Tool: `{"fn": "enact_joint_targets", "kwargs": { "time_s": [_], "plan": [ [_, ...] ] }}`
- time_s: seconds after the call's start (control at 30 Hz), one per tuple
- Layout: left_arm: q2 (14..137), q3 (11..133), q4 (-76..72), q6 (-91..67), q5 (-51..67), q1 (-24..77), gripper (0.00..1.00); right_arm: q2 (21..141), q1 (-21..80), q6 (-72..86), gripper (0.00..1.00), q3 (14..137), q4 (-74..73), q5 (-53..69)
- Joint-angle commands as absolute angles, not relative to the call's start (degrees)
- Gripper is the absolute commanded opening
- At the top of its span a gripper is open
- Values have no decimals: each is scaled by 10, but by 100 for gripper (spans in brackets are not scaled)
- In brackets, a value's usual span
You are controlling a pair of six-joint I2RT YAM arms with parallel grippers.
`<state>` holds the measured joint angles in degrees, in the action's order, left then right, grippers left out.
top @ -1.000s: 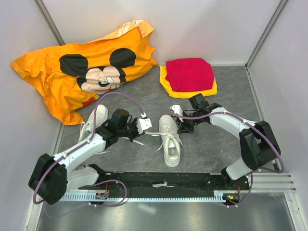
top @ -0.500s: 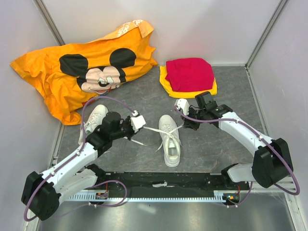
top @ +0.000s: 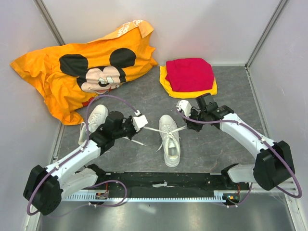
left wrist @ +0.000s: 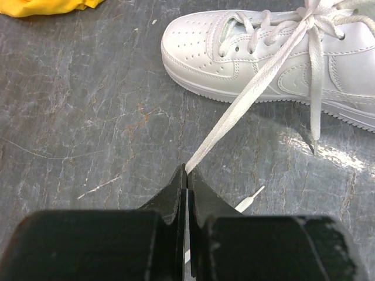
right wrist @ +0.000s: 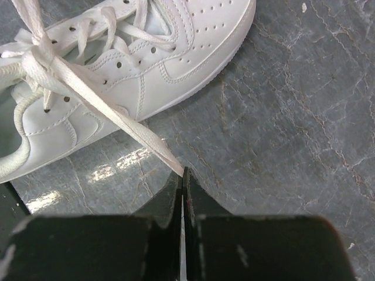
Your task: Tie the shoes
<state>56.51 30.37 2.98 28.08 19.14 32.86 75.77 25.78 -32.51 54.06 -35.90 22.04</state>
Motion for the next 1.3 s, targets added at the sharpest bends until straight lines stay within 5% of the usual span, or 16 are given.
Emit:
{"fn": "enact_joint_targets", "kwargs": {
  "time_s": [0.0, 1.27],
  "plan": [
    [570, 298, 4, 308, 165, 326, 2, 731, 258, -326, 0, 527, -371, 188],
    [617, 294, -27, 417, 175, 303, 2, 691, 257, -364, 0, 462, -388, 120]
  ]
}}
